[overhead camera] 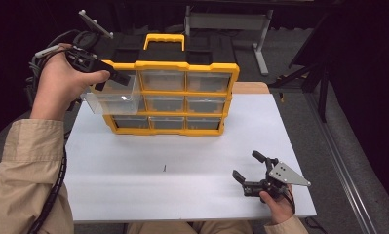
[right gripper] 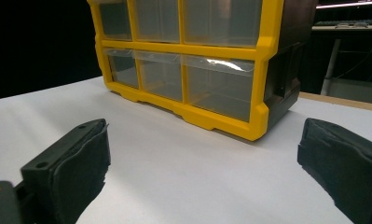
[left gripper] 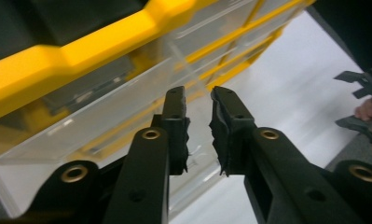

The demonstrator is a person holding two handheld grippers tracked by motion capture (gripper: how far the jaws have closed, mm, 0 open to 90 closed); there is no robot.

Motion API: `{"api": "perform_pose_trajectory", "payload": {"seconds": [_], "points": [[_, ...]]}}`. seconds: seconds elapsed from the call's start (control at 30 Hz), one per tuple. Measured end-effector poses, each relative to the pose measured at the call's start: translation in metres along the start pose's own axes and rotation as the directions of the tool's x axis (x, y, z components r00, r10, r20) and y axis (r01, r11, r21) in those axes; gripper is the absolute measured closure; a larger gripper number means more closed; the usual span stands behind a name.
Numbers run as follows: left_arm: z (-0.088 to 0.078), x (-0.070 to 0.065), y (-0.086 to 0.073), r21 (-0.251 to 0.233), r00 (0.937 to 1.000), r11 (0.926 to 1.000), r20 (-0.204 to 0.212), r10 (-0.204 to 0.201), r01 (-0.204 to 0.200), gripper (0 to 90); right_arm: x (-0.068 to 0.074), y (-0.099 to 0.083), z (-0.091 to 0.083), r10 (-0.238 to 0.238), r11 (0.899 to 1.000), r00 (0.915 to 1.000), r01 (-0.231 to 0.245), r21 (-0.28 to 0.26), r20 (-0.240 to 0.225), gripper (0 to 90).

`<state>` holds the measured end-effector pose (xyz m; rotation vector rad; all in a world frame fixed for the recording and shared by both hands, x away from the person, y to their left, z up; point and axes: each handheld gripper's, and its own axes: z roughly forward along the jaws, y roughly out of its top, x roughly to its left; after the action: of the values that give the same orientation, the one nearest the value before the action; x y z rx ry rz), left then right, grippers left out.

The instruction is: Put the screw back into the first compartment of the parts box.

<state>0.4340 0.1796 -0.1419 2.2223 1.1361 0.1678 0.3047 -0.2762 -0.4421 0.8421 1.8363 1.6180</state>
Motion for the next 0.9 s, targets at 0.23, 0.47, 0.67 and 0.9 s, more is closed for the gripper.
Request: {"api": "perform_pose_trajectory", "payload": {"seconds": [0.23,0.47,0.67,0.9], "points": [[-0.001,-0.022,0.005,-0.006,0.9964,0.9977,0.05,0.068,-0.068,66.2,0.0,0.0,0.0,0.003,1.0,1.0,-0.003,0.0,0.0,2.7],[0.012,-0.042,0.004,-0.011,0.9867,0.9921,0.104,0.125,-0.125,55.5,0.0,0.001,0.0,0.006,1.0,1.0,-0.006,-0.003,0.003,2.7],[0.028,-0.059,-0.001,-0.004,0.9758,0.9849,0.134,0.172,-0.173,48.2,0.0,0.001,0.0,0.008,1.0,1.0,-0.008,-0.003,0.001,2.7],[0.047,-0.068,-0.009,-0.001,0.9673,0.9802,0.162,0.195,-0.198,39.1,0.0,0.001,0.0,0.005,1.0,1.0,-0.005,-0.003,-0.002,2.7]]}}
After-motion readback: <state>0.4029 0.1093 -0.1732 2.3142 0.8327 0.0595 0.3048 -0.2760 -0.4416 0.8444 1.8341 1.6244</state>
